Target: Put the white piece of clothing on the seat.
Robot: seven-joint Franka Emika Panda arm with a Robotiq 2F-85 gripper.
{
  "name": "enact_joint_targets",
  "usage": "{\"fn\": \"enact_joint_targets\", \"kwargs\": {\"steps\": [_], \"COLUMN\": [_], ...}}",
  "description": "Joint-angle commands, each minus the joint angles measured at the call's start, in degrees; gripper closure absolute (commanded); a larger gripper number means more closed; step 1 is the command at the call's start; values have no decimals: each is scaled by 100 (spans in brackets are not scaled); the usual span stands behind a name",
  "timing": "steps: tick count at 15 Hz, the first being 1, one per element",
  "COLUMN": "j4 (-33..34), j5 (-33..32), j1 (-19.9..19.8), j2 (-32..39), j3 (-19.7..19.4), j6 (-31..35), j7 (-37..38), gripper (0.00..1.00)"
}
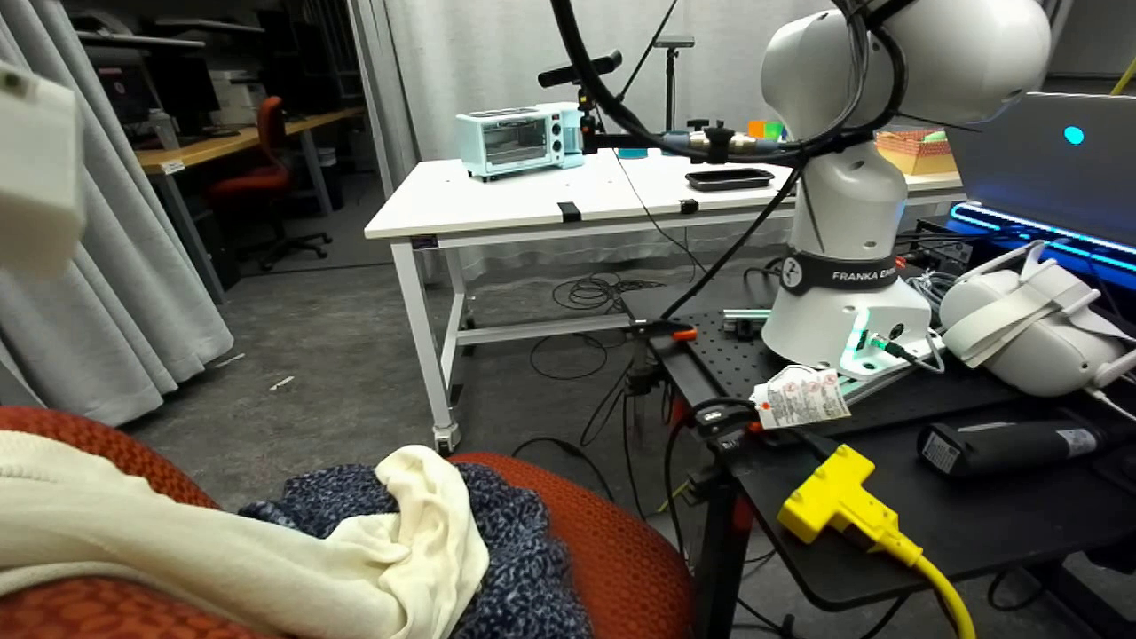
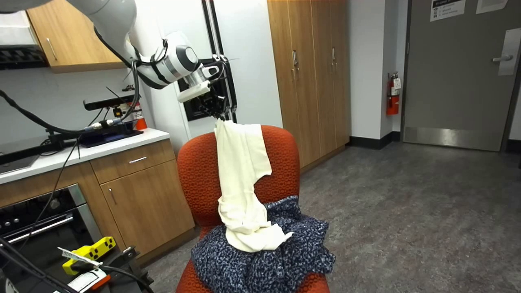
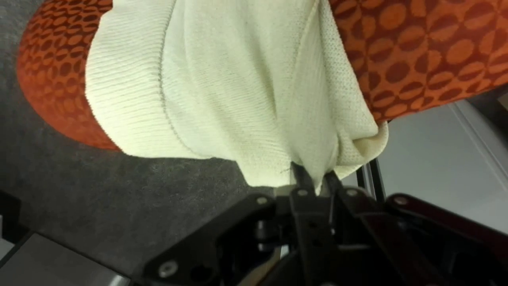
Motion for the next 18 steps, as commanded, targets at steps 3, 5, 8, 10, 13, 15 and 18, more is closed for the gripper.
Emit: {"fn": "enact_joint_targets", "kwargs": {"steps": [3, 5, 8, 10, 13, 15, 18], "j4": [-408, -355, -292, -336, -481, -470, -505], "j5": [-55, -125, -147, -100, -64, -100, -230], "j1": [38, -19, -167, -337, -627, -788, -1010], "j2": [-1303, -1664, -2118, -2403, -2854, -3169, -3579], "j3": [168, 232, 279, 271, 250, 275, 342], "j6": [-292, -388, -461, -441, -435, -608, -779], "j7": [95, 100, 138, 163, 273, 292, 313], "gripper": [97, 97, 97, 97, 97, 97, 97]}}
